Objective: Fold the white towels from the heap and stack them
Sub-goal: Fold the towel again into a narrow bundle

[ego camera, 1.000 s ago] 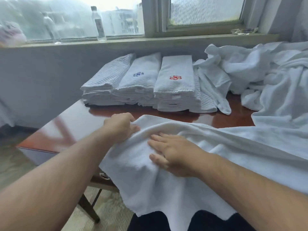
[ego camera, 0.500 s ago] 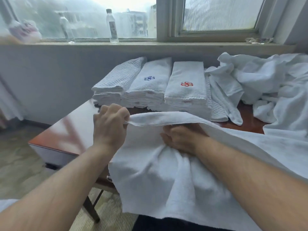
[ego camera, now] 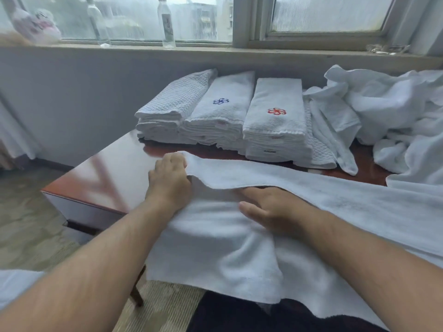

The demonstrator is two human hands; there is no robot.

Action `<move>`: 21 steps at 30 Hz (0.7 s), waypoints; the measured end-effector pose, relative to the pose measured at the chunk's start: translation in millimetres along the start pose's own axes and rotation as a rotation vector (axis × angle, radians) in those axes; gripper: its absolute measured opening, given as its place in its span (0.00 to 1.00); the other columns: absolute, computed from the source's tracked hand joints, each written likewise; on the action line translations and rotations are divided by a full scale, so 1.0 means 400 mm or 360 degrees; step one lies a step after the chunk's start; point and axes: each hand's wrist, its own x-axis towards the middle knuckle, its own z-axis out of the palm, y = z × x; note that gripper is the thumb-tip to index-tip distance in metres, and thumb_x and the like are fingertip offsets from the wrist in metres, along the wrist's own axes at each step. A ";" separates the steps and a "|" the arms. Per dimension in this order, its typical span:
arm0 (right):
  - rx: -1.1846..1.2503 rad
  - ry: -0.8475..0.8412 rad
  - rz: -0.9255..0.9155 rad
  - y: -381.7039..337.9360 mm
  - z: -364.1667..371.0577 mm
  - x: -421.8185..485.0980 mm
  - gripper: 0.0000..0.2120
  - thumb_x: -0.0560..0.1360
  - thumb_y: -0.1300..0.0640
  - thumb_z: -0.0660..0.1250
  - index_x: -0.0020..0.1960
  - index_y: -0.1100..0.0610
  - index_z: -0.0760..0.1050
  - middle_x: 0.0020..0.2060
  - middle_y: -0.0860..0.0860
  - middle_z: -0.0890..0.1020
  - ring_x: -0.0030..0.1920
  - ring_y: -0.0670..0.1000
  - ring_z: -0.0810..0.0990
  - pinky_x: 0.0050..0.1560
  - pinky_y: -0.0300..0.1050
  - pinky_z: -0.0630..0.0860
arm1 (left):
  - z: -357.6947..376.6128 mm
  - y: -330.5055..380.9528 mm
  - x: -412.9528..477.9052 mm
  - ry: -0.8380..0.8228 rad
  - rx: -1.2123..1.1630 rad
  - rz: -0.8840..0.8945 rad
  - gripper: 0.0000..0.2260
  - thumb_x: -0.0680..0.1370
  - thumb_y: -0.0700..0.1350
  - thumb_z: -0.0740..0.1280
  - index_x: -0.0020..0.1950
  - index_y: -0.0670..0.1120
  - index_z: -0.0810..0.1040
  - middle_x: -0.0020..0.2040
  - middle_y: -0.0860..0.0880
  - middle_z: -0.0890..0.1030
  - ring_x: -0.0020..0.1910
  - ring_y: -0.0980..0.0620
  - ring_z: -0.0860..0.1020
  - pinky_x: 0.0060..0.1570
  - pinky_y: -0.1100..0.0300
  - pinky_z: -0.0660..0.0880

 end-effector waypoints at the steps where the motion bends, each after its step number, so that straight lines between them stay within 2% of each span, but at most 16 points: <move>1: -0.0031 0.0108 -0.0103 0.003 -0.004 -0.003 0.30 0.76 0.35 0.53 0.71 0.50 0.74 0.62 0.51 0.81 0.61 0.51 0.77 0.56 0.41 0.70 | -0.013 -0.014 0.012 0.0045 -0.0030 0.0038 0.10 0.74 0.37 0.59 0.47 0.51 0.63 0.53 0.49 0.70 0.55 0.42 0.67 0.52 0.50 0.61; 3: -0.0059 0.0309 -0.0286 0.000 -0.008 -0.006 0.27 0.75 0.37 0.54 0.63 0.53 0.77 0.51 0.51 0.83 0.51 0.53 0.79 0.48 0.43 0.70 | -0.032 -0.026 0.027 0.0158 -0.0040 0.0126 0.10 0.73 0.34 0.59 0.46 0.48 0.64 0.49 0.48 0.71 0.51 0.41 0.69 0.49 0.51 0.61; 4: -0.0067 0.0387 -0.0336 -0.003 -0.009 -0.003 0.24 0.75 0.40 0.56 0.62 0.54 0.76 0.50 0.51 0.83 0.48 0.55 0.80 0.47 0.44 0.72 | -0.039 -0.025 0.026 0.0192 0.0025 0.0179 0.11 0.72 0.33 0.59 0.46 0.48 0.66 0.49 0.47 0.73 0.51 0.41 0.69 0.49 0.50 0.62; 6: -0.0083 0.0582 -0.0345 -0.011 0.003 0.008 0.20 0.77 0.49 0.62 0.66 0.56 0.72 0.48 0.54 0.83 0.44 0.60 0.80 0.44 0.47 0.73 | -0.045 -0.016 0.018 0.0197 0.0243 0.0231 0.13 0.71 0.32 0.60 0.46 0.49 0.68 0.55 0.47 0.74 0.55 0.42 0.69 0.50 0.50 0.62; 8: -0.0127 0.0748 -0.0127 -0.023 0.025 0.027 0.26 0.78 0.61 0.63 0.75 0.57 0.64 0.44 0.56 0.83 0.39 0.61 0.78 0.38 0.49 0.68 | -0.046 -0.006 0.002 0.0212 0.0359 0.0051 0.13 0.71 0.33 0.63 0.46 0.52 0.70 0.58 0.49 0.73 0.57 0.44 0.66 0.50 0.53 0.60; 9: -0.0132 0.0785 0.0066 -0.030 0.038 0.038 0.29 0.78 0.63 0.61 0.78 0.57 0.60 0.43 0.57 0.83 0.38 0.60 0.76 0.37 0.48 0.66 | -0.045 -0.001 -0.007 0.0208 0.0333 -0.0093 0.13 0.72 0.35 0.63 0.46 0.53 0.71 0.58 0.49 0.73 0.57 0.44 0.66 0.50 0.53 0.59; 10: -0.0117 0.0770 0.0232 -0.036 0.050 0.049 0.28 0.78 0.64 0.60 0.77 0.57 0.61 0.44 0.57 0.82 0.40 0.59 0.76 0.38 0.48 0.66 | -0.041 0.005 -0.018 0.0185 0.0248 -0.0232 0.12 0.73 0.36 0.62 0.47 0.54 0.71 0.59 0.49 0.73 0.56 0.44 0.65 0.51 0.53 0.59; 12: -0.0062 0.0663 0.0343 -0.042 0.067 0.060 0.22 0.78 0.63 0.59 0.73 0.57 0.67 0.46 0.58 0.83 0.45 0.61 0.79 0.41 0.49 0.70 | -0.026 0.016 -0.040 0.0139 0.0022 -0.0384 0.13 0.74 0.37 0.58 0.49 0.55 0.72 0.59 0.49 0.73 0.56 0.44 0.66 0.52 0.52 0.60; 14: -0.0024 0.0604 0.0221 -0.048 0.072 0.052 0.20 0.80 0.58 0.59 0.72 0.55 0.68 0.49 0.58 0.84 0.50 0.61 0.80 0.46 0.50 0.72 | -0.023 0.015 -0.050 0.0162 -0.0154 -0.0356 0.14 0.74 0.35 0.55 0.48 0.53 0.73 0.58 0.49 0.75 0.57 0.43 0.69 0.54 0.51 0.64; 16: 0.0036 0.0506 0.0080 -0.047 0.066 0.035 0.23 0.80 0.50 0.60 0.74 0.51 0.69 0.55 0.54 0.84 0.56 0.57 0.80 0.54 0.48 0.73 | -0.033 -0.002 -0.035 0.0204 -0.0253 -0.0289 0.13 0.74 0.34 0.54 0.45 0.50 0.74 0.52 0.48 0.76 0.53 0.43 0.73 0.55 0.48 0.70; 18: 0.0185 0.0397 -0.0001 -0.047 0.051 0.019 0.26 0.77 0.44 0.59 0.74 0.48 0.69 0.61 0.49 0.83 0.61 0.52 0.80 0.62 0.48 0.74 | -0.046 -0.016 -0.017 0.0155 -0.0242 -0.0242 0.12 0.73 0.34 0.54 0.44 0.47 0.74 0.46 0.48 0.76 0.48 0.41 0.74 0.50 0.49 0.72; 20: 0.0229 0.0404 -0.0079 -0.058 0.041 0.007 0.26 0.76 0.43 0.58 0.72 0.48 0.73 0.59 0.47 0.84 0.59 0.49 0.81 0.61 0.49 0.76 | -0.049 -0.017 -0.009 0.0109 -0.0203 -0.0221 0.12 0.73 0.34 0.54 0.41 0.47 0.73 0.41 0.49 0.76 0.46 0.40 0.75 0.45 0.51 0.70; 21: 0.0119 0.0460 -0.0149 -0.063 0.040 0.003 0.24 0.76 0.44 0.59 0.69 0.50 0.76 0.54 0.48 0.86 0.53 0.50 0.83 0.56 0.49 0.79 | -0.048 -0.014 -0.010 0.0087 -0.0188 -0.0220 0.11 0.73 0.35 0.54 0.41 0.47 0.73 0.42 0.49 0.76 0.47 0.40 0.75 0.46 0.50 0.71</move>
